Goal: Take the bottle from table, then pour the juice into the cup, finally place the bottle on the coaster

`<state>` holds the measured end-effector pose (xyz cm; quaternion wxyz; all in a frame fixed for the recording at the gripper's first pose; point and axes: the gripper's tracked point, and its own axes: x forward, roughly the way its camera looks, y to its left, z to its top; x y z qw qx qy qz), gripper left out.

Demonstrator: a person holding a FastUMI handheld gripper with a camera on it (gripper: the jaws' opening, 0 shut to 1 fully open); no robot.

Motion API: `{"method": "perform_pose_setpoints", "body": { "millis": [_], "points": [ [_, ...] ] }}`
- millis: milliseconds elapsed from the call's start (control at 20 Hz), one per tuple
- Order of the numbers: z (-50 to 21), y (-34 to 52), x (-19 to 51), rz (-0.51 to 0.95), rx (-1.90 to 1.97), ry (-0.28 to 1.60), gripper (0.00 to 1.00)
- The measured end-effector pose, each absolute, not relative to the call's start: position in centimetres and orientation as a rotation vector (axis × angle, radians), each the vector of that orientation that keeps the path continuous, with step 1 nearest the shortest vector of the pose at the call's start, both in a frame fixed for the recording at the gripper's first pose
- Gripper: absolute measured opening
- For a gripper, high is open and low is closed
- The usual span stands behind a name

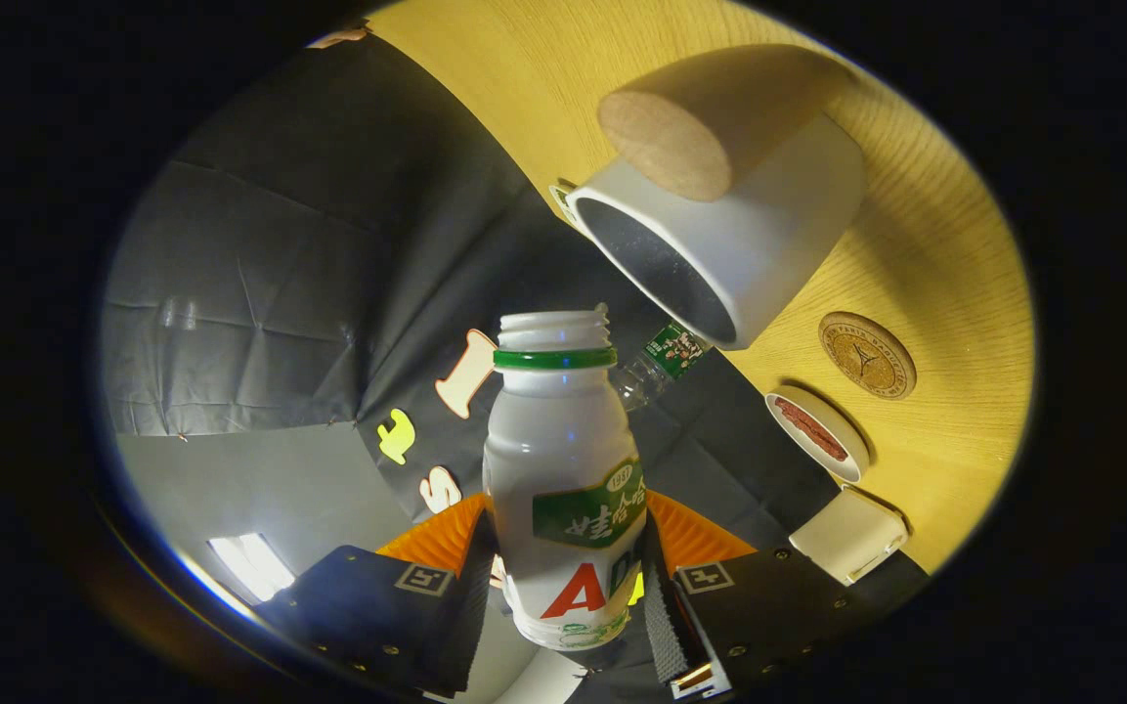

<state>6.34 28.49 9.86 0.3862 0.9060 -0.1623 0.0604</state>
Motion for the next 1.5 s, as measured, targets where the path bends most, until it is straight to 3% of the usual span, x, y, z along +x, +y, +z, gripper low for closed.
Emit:
{"method": "perform_pose_setpoints", "body": {
  "millis": [400,800,1500],
  "points": [
    [10.5,29.9,7.1,0.173,2.217,-0.356,0.68],
    [8.9,32.2,8.2,0.086,1.547,-0.139,0.68],
    [7.2,34.3,10.3,0.013,0.549,-0.079,0.68]
  ]
}}
